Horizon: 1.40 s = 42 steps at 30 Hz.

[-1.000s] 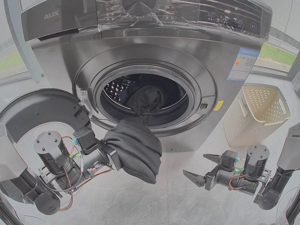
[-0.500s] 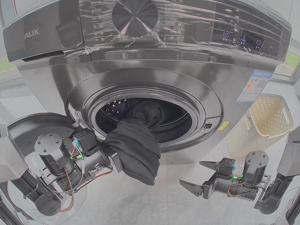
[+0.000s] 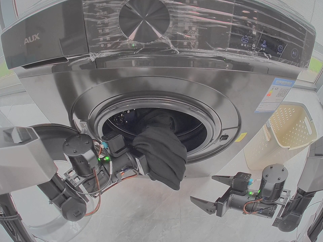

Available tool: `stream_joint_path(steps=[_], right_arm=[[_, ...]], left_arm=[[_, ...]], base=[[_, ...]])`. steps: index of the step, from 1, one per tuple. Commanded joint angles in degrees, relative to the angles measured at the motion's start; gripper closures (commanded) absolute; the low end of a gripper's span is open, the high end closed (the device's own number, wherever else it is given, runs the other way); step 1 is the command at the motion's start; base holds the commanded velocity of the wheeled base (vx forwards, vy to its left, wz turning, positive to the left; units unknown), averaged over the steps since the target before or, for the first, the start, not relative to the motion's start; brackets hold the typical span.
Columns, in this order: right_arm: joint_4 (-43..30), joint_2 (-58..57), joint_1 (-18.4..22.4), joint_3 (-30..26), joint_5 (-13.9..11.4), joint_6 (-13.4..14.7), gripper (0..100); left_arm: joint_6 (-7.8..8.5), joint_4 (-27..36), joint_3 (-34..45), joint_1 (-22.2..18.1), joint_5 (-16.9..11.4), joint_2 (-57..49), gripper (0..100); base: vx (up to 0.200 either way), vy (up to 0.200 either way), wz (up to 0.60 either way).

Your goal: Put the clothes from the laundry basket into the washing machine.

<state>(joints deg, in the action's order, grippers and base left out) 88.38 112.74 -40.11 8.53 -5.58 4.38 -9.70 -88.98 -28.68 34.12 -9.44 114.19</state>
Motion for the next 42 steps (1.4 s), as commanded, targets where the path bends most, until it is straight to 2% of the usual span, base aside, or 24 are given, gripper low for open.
stream_joint_path(steps=[1, 6, 13, 23, 30, 34, 37, 38, 42], right_arm=[[0.04, 0.11, -0.32, -0.01, 0.05, 0.02, 0], [0.04, 0.11, -0.32, -0.01, -0.04, 0.02, 0], [0.04, 0.03, -0.23, 0.17, 0.05, 0.11, 0], [0.04, 0.2, -0.32, 0.08, 0.05, 0.11, 0], [0.04, 0.38, -0.41, 0.08, 0.05, 0.11, 0], [0.04, 0.46, -0.41, -0.01, 0.05, 0.19, 0], [0.04, 0.46, -0.41, -0.01, 0.05, 0.19, 0], [0.04, 0.64, -0.41, -0.01, 0.05, 0.19, 0], [0.04, 0.64, -0.32, -0.1, 0.05, 0.28, 0]], left_arm=[[-1.19, -0.49, -6.3, -1.16, -1.38, 6.92, 100], [-0.76, -0.49, -13.94, -1.95, -0.85, 13.6, 100], [-1.02, -0.32, -24.14, -1.6, -0.58, 20.2, 100], [-1.02, 4.96, -28.53, -3.1, -0.06, 22.22, 100], [-0.84, 5.92, -33.89, -3.18, 1.09, 24.59, 100], [-0.84, 9.53, -34.95, -3.71, 0.91, 24.5, 100], [-0.84, 9.53, -34.95, -3.71, 0.91, 24.5, 100], [-0.84, 11.72, -37.94, -3.97, 1.0, 24.85, 100], [-1.02, 12.69, -39.34, -3.89, 0.47, 24.85, 100]], base=[[0.0, 0.0, 0.0], [0.0, 0.0, 0.0], [0.0, 0.0, 0.0], [0.0, 0.0, 0.0], [0.0, 0.0, 0.0], [0.0, 0.0, 0.0], [0.0, 0.0, 0.0], [0.0, 0.0, 0.0], [0.0, 0.0, 0.0]])
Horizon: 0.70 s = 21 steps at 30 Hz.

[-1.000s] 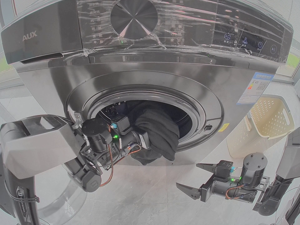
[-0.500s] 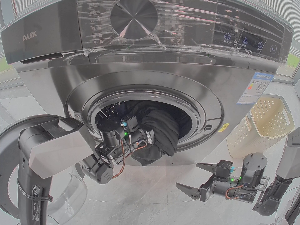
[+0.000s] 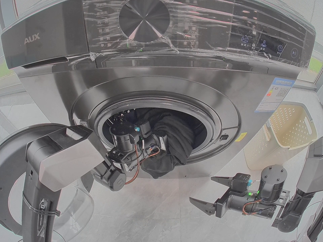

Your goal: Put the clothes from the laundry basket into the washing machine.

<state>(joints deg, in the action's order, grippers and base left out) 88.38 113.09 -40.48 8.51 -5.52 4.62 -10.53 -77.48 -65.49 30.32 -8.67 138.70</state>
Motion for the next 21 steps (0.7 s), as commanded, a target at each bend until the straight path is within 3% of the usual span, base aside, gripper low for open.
stream_joint_path(steps=[1, 7, 11, 15, 21], right_arm=[[0.04, 0.29, 0.06, -0.07, -0.01, 0.04, 0], [0.04, 0.9, -0.03, -0.07, -0.01, 0.04, 0], [0.04, 0.9, -0.03, -0.07, -0.01, 0.04, 0], [0.04, 1.17, -0.12, 0.1, -0.01, 0.04, 0], [0.04, 1.52, -0.12, 0.1, -0.01, 0.04, 0]], left_arm=[[-0.28, 1.72, -3.24, -0.08, -0.39, 0.43, 100], [-0.54, 4.62, -11.86, -1.4, 0.67, 3.5, 100], [-0.89, 6.2, -13.44, -1.05, 0.41, 4.21, 100], [-2.83, 7.7, -16.95, -0.61, 0.67, 6.23, 100], [-3.18, 12.71, -25.65, -1.58, 2.34, 7.63, 100]], base=[[0.0, 0.0, 0.0], [0.0, 0.0, 0.0], [0.0, 0.0, 0.0], [0.0, 0.0, 0.0], [0.0, 0.0, 0.0]])
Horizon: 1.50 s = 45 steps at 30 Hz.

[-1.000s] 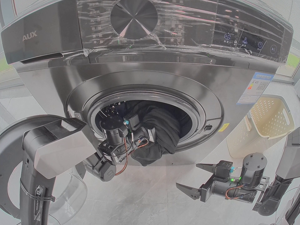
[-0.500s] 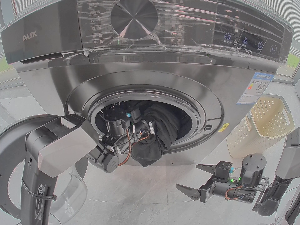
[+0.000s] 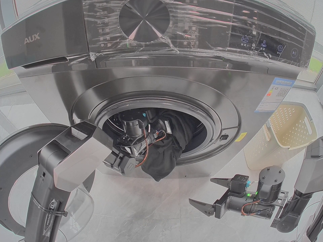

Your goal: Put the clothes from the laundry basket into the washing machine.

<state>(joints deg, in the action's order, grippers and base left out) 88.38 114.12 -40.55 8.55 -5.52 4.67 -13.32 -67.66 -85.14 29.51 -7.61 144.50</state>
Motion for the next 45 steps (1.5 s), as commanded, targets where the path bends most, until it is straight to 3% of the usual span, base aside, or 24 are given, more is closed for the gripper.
stream_joint_path(steps=[1, 7, 17, 18, 22, 24, 29, 34, 41, 42, 45], right_arm=[[0.04, 0.49, -0.06, 0.07, -0.01, -0.01, 0], [0.04, 0.67, -0.06, 0.16, -0.01, -0.01, 0], [0.04, 0.67, -0.06, -0.02, -0.01, -0.01, 0], [0.04, 0.67, -0.06, -0.02, -0.01, -0.01, 0], [0.04, 0.67, -0.06, 0.07, -0.01, -0.01, 0], [0.04, 0.67, -0.06, 0.07, -0.01, -0.01, 0], [0.04, 0.58, -0.24, -0.02, -0.01, -0.01, 0], [0.04, 0.67, -0.5, -0.02, -0.01, -0.01, 0], [0.04, 0.67, -0.85, -0.11, -0.01, 0.08, 0], [0.04, 0.67, -0.85, -0.11, -0.01, 0.08, 0], [0.04, 1.02, -0.94, 0.07, -0.01, 0.08, 0]], left_arm=[[-0.39, 2.97, -6.09, -0.86, 1.37, 1.84, 100], [-0.83, 6.57, -11.36, -1.74, 3.74, 1.84, 100], [-1.79, 7.28, -10.49, -1.39, 3.83, 1.58, 100], [-2.06, 7.19, -10.22, -1.48, 3.83, 1.49, 0], [-5.04, 7.54, -5.83, -1.12, 3.56, -0.88, 0], [-5.57, 8.24, -2.14, -0.95, 2.6, -2.55, 0], [-5.57, 9.47, 5.95, 0.37, -1.71, -5.28, 0], [-5.22, 11.5, 7.71, 1.86, -1.89, -5.28, 0], [-3.2, 11.5, 5.42, 2.13, -1.8, -1.94, 0], [-3.2, 11.5, 5.16, 1.95, -1.8, -1.85, 100], [-3.46, 11.32, 3.4, 1.69, -1.8, -1.58, 100]], base=[[0.0, 0.0, 0.0], [0.0, 0.0, 0.0], [0.0, 0.0, 0.0], [0.0, 0.0, 0.0], [0.0, 0.0, 0.0], [0.0, 0.0, 0.0], [0.0, 0.0, 0.0], [0.0, 0.0, 0.0], [0.0, 0.0, 0.0], [0.0, 0.0, 0.0], [0.0, 0.0, 0.0]])
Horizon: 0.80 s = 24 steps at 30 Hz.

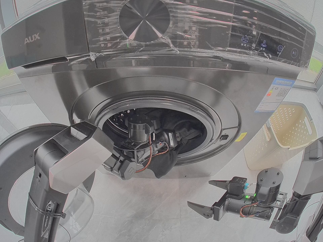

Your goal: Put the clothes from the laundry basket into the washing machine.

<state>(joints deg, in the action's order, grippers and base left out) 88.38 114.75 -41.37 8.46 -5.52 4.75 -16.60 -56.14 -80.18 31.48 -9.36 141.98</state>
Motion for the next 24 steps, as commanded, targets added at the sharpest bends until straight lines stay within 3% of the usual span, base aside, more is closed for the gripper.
stream_joint_path(steps=[1, 4, 7, 12, 20, 21, 24], right_arm=[[0.04, 0.56, -0.11, 0.24, -0.01, -0.01, 0], [0.04, 0.83, -0.11, 0.42, -0.01, -0.01, 0], [0.04, 0.91, -0.11, 0.42, -0.01, 0.08, 0], [0.04, 0.91, -0.11, 0.5, -0.1, 0.08, 0], [0.04, 0.91, -0.11, 0.5, -0.01, 0.08, 0], [0.04, 0.91, -0.11, 0.5, -0.01, 0.08, 0], [0.04, 0.91, -0.11, 0.42, -0.1, 0.08, 0]], left_arm=[[-0.18, -0.29, -2.7, -0.45, 0.13, 1.1, 100], [-0.18, -1.96, -8.68, -1.33, 1.89, 3.04, 100], [-0.36, -4.77, -15.18, -2.74, 5.58, 5.5, 100], [-0.45, -5.47, -21.34, -4.76, 8.13, 7.43, 100], [-0.27, -5.56, -21.78, -5.11, 8.92, 8.13, 100], [-0.27, -5.56, -21.78, -5.11, 8.92, 8.13, 0], [-0.36, -5.39, -17.91, -4.67, 8.4, 6.82, 0]], base=[[0.0, 0.0, 0.0], [0.0, 0.0, 0.0], [0.0, 0.0, 0.0], [0.0, 0.0, 0.0], [0.0, 0.0, 0.0], [0.0, 0.0, 0.0], [0.0, 0.0, 0.0]])
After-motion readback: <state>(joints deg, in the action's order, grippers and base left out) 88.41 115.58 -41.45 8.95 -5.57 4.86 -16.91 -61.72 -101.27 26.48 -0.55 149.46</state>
